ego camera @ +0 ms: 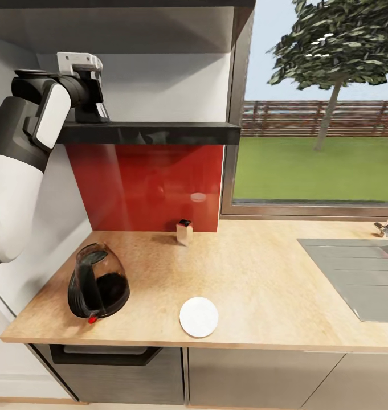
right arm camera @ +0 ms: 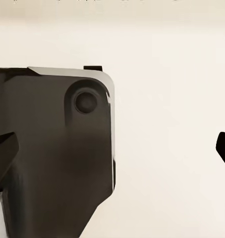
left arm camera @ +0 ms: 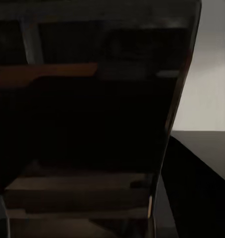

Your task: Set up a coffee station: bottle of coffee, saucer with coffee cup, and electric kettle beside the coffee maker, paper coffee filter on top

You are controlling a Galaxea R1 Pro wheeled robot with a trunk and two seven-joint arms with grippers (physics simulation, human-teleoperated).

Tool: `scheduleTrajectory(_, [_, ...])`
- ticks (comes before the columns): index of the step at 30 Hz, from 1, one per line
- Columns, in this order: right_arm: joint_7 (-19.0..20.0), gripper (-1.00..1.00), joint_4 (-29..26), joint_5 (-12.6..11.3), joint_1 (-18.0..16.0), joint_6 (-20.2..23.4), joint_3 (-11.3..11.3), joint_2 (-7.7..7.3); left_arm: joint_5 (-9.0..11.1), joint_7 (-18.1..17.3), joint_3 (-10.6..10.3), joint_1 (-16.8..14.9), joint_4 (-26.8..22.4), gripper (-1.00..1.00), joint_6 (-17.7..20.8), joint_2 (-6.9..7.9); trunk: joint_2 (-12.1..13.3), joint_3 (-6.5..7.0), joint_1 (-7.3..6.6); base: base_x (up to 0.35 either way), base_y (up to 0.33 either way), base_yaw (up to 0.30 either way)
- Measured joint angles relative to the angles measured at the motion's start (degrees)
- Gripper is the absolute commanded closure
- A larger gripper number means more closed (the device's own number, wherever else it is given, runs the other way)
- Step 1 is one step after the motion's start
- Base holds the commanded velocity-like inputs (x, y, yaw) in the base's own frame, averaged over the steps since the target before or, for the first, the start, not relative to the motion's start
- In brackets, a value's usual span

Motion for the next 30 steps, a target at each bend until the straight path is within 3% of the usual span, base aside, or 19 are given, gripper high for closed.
scheduleTrajectory(10, [0.0,-1.0,0.01,0.0,0.0,0.04,-0.01,0.0,0.57,0.0,0.21,-0.06,-0.12,1.0,0.08,-0.18,0.0,0.0,0.0,0.0,0.0,-0.013])
scheduleTrajectory(16, [0.0,-1.0,-0.01,0.0,0.0,0.04,-0.01,0.07,0.49,0.03,0.18,-0.91,-0.11,1.0,0.25,-1.03,0.0,0.0,0.0,0.0,0.0,-0.234])
scheduleTrajectory(22, [0.0,-1.0,0.02,0.0,0.0,0.04,-0.02,0.09,0.64,0.04,0.17,-1.07,-0.24,1.0,2.67,-1.15,0.0,-0.01,0.0,0.0,0.0,-0.261])
scheduleTrajectory(30, [0.0,-1.0,0.01,0.0,0.0,0.04,-0.01,0.09,0.65,0.03,0.2,-0.73,-0.42,1.0,3.09,-1.15,0.0,-0.01,0.0,0.0,0.0,-0.262])
